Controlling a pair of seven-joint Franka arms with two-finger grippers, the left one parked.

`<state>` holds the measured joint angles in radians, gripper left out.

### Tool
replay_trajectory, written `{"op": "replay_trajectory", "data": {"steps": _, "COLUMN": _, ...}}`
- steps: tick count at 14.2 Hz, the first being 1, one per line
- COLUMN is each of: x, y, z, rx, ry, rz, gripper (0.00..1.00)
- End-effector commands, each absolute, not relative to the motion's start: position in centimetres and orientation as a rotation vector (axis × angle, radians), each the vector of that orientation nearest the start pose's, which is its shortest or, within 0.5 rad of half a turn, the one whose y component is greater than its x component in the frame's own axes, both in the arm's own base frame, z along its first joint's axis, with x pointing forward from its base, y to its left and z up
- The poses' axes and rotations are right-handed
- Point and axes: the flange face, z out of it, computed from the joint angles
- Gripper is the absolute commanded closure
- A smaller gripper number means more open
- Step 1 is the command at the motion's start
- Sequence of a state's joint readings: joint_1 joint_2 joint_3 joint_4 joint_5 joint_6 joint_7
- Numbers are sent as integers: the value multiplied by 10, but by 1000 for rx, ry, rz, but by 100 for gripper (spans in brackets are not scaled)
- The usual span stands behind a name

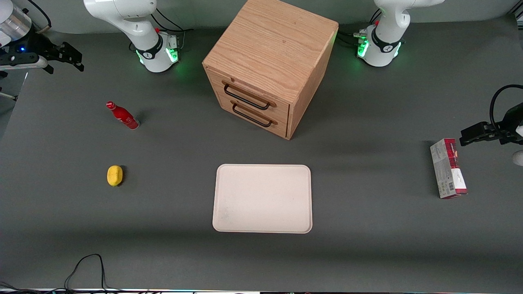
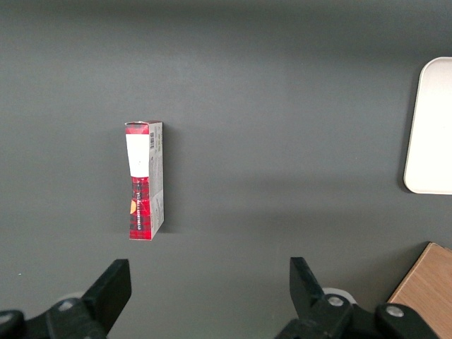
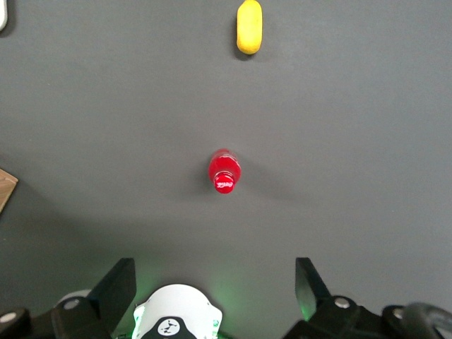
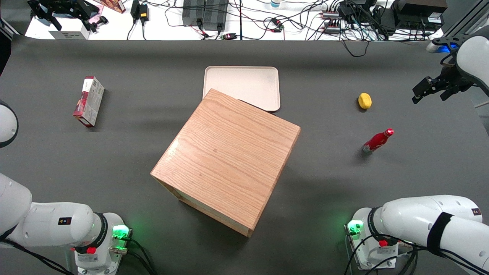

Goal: Place coke bottle on tray
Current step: 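Move the open right gripper over the red Coca-Cola bottle and lower it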

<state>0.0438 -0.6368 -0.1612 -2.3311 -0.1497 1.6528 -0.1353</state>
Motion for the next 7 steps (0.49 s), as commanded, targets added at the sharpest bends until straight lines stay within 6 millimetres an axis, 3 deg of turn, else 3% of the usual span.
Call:
{"op": "replay_trajectory", "data": {"steps": 1, "x": 348, "y": -75, "z": 535, "rx": -3194, "ry": -126, "rz": 71, "gripper": 0}}
{"op": "replay_trajectory", "data": {"steps": 7, "x": 352, "y": -82, "z": 465, "rx": -3164, "ry": -102, "rz": 40, "gripper": 0}}
